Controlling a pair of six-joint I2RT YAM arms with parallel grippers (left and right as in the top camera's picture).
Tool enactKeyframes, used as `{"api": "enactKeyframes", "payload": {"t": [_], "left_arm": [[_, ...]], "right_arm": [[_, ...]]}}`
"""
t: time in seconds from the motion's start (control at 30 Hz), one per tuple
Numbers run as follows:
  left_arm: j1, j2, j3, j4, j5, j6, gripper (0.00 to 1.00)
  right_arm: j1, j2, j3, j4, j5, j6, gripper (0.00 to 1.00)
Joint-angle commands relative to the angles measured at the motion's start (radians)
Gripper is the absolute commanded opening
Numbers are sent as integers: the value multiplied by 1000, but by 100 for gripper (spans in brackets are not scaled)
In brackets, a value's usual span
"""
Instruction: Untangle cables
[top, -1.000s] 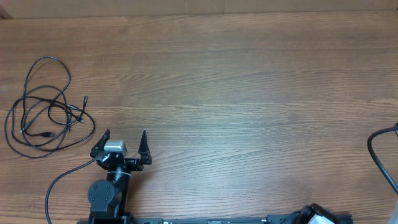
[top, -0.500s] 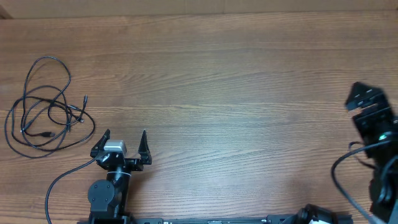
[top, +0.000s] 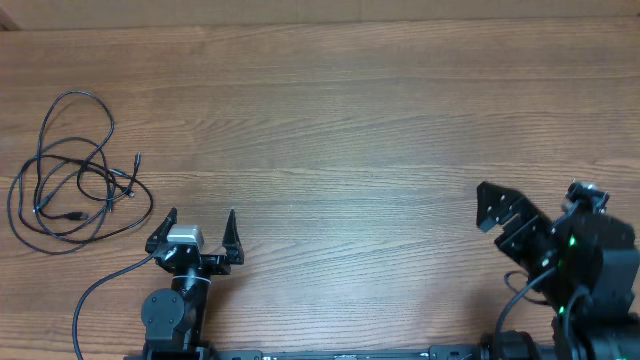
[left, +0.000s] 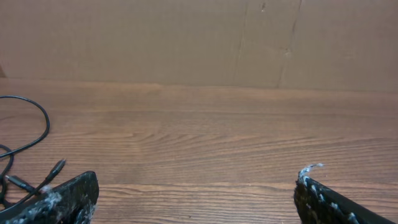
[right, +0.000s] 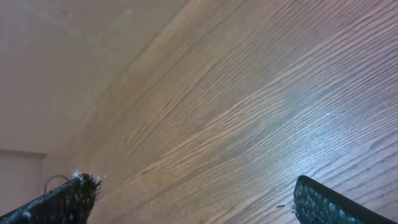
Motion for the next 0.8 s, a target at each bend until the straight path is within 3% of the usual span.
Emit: {"api": "enactKeyframes", "payload": {"t": [0.0,0.5,0.77], "left_arm": [[0,-11,-4,-2,-5,15,99],[0,-11,-4,-2,-5,15,100],[0,-11,-4,-2,-5,15,100]], "right_arm": [[15,-47,-62,-2,3,-11,100],[15,-427,-350,217,32,-13,100],[15,-575,-465,546,44,-108,100]]}}
